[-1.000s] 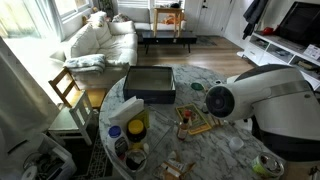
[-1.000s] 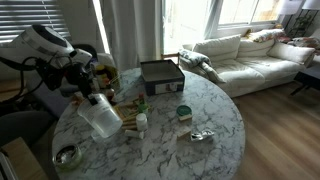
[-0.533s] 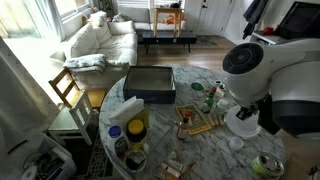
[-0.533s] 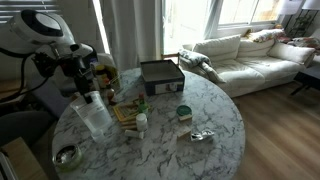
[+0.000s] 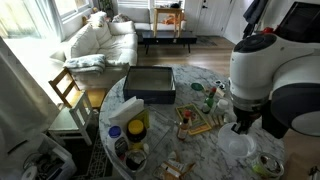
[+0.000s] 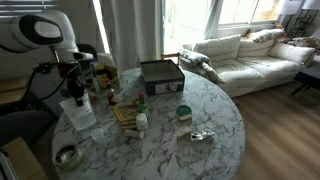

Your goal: Empty the plastic cup into the scoop

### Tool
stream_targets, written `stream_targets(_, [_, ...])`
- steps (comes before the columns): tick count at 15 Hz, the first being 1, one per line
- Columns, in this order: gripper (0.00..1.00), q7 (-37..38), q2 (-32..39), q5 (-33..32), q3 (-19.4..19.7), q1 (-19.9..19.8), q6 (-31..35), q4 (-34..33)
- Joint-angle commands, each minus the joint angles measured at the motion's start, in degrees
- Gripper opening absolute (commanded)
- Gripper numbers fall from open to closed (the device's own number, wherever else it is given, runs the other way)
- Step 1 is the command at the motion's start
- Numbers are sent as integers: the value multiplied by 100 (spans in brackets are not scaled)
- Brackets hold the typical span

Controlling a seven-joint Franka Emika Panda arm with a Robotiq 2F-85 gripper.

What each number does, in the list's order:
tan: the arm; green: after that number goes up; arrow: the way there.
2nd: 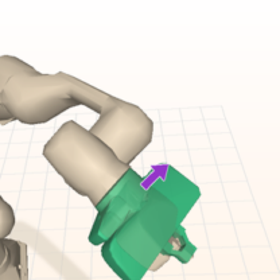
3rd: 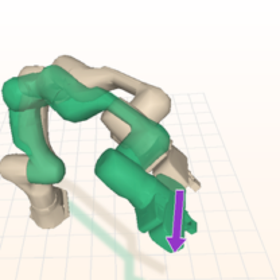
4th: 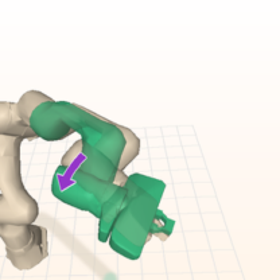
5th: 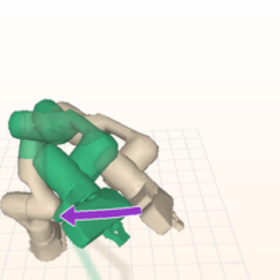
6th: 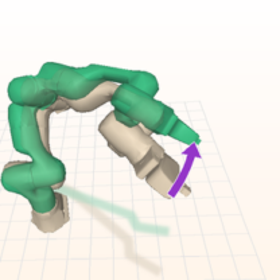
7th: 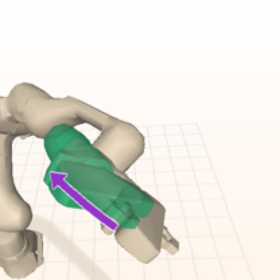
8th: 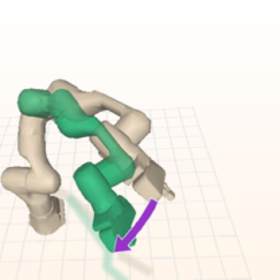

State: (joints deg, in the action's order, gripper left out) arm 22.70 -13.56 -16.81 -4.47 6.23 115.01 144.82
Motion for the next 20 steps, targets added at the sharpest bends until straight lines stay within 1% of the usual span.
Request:
stream_targets(1, [1, -1066, -309, 1063, 124, -1, 198, 222])
stream_targets(3, [1, -1583, -275, 1656, 144, 62, 282, 277])
stream_targets(4, [1, -1810, -258, 1967, 149, 93, 463, 392])
stream_targets(6, [1, -2153, -295, 2263, 88, 128, 1012, 722])
stream_targets(7, [1, -2286, -349, 2335, 68, 138, 1364, 911])
stream_targets(9, [1, -2394, -405, 2244, 16, 126, 1931, 1219])
stream_targets(12, [1, -2341, -459, 1944, -75, 84, 2513, 1533])
stream_targets(13, [11, -2296, -466, 1904, -96, 73, 2574, 1588])
stream_targets(14, [30, -2385, -266, 2102, -26, 112, 2541, 1284])
stream_targets(15, [35, -2449, -339, 2312, 41, 157, 2596, 1311])
stream_targets(16, [43, -2416, -410, 2424, 59, 161, 2590, 1277])
stream_targets(17, [50, -2382, -483, 2449, 55, 147, 2547, 1235])
stream_targets(18, [58, -2367, -761, 2456, 51, 139, 2605, 1451])
stream_targets(20, [72, -2413, -957, 2379, 61, 126, 2373, 1385])
